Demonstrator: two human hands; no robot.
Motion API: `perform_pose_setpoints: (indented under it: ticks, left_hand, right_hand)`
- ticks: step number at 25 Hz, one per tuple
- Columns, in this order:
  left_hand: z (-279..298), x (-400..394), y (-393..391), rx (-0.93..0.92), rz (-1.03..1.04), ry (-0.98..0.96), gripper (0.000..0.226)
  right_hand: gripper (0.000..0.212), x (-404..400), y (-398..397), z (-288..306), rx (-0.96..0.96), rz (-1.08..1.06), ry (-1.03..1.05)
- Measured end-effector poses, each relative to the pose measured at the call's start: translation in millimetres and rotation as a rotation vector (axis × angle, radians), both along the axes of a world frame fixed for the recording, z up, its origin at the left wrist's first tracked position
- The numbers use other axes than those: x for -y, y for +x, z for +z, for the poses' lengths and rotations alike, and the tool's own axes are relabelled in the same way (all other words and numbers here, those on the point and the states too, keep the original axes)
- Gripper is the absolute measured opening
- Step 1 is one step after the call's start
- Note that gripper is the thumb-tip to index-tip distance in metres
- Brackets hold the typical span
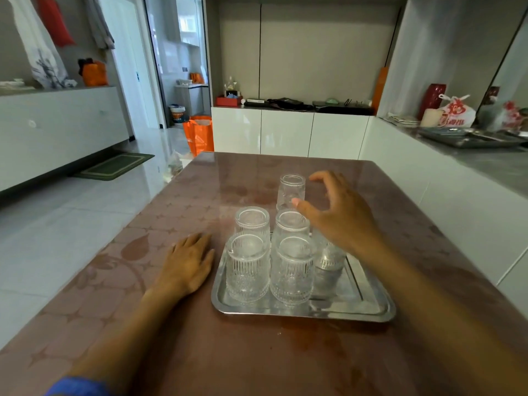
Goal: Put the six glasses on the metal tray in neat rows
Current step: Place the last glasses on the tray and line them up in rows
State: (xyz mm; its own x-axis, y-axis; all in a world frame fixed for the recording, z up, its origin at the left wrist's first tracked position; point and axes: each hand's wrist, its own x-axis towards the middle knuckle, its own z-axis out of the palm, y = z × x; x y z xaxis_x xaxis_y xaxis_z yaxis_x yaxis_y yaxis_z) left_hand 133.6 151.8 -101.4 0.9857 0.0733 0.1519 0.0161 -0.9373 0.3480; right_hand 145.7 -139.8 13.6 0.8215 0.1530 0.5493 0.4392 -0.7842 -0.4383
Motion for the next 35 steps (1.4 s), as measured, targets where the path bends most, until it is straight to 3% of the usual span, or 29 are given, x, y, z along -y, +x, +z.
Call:
perform_pose_setpoints:
  ticks: [6, 10, 14, 19, 24, 28, 35]
  left_hand:
    - [-18.1, -5.8, 11.8, 0.005, 0.034, 0.079, 0.057]
    - [-16.1, -5.2, 11.3, 0.015, 0.039, 0.094, 0.055]
    - [-14.3, -2.9, 9.7, 0.005, 0.036, 0.083, 0.055]
    - [-13.9, -5.4, 12.4, -0.025, 0.048, 0.073, 0.056]
    - [-2.0, 0.1, 4.3, -0.027, 0.026, 0.040, 0.045]
    - [15.3, 10.3, -19.6, 0.135, -0.032, -0.253, 0.015]
    - [17.1, 22.7, -60.9, 0.124, -0.212, -0.459, 0.021]
  right_hand:
    - [0.066, -18.7, 122.4, 12.3, -0.391, -0.071, -0.241]
    - [0.063, -35.8, 179.7, -1.9, -0.448, -0.063, -0.384]
    - [0.057, -36.6, 200.4, -17.5, -0.464, -0.030, -0.217]
    - [0.045, -13.5, 156.6, 27.5, -0.248, -0.070, 0.055]
    - [0.051, 39.6, 38.1, 70.2, -0.038, -0.061, 0.250]
    - [0.056, 68.8, -45.6, 55.2, -0.062, -0.079, 0.309]
    - [0.045, 60.3, -67.1, -9.7, -0.203, -0.144, 0.155]
